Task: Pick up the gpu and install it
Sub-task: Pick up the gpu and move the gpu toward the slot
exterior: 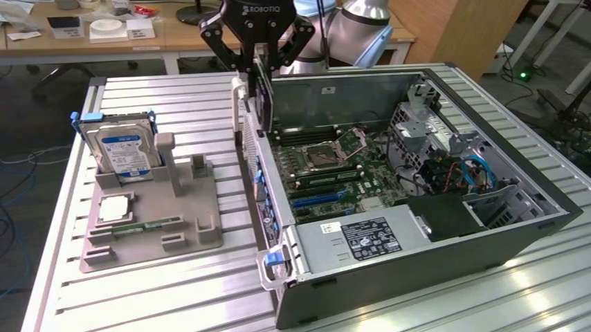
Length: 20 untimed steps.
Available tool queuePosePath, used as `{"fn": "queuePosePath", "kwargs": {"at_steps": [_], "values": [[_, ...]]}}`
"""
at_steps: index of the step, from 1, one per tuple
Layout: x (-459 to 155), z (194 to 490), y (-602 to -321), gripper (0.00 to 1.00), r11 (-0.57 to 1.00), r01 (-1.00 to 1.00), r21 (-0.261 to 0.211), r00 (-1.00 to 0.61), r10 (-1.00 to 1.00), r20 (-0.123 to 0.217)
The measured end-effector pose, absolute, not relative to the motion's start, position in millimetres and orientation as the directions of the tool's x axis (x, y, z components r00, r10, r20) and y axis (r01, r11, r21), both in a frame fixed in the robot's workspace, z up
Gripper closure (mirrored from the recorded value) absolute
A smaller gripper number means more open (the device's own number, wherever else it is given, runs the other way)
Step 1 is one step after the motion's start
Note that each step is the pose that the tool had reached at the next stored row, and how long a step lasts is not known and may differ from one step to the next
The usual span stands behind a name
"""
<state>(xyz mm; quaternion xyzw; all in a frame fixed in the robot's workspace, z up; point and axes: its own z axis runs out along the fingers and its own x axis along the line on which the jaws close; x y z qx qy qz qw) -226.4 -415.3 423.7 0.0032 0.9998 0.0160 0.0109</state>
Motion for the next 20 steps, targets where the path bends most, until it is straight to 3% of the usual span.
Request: {"fn": "queuePosePath", "kwargs": {"at_steps": [20], "values": [[-206.6, 423.6, -415.3, 0.73, 0.999, 0.006, 0.032, -1.0, 0.007, -0.022]]}}
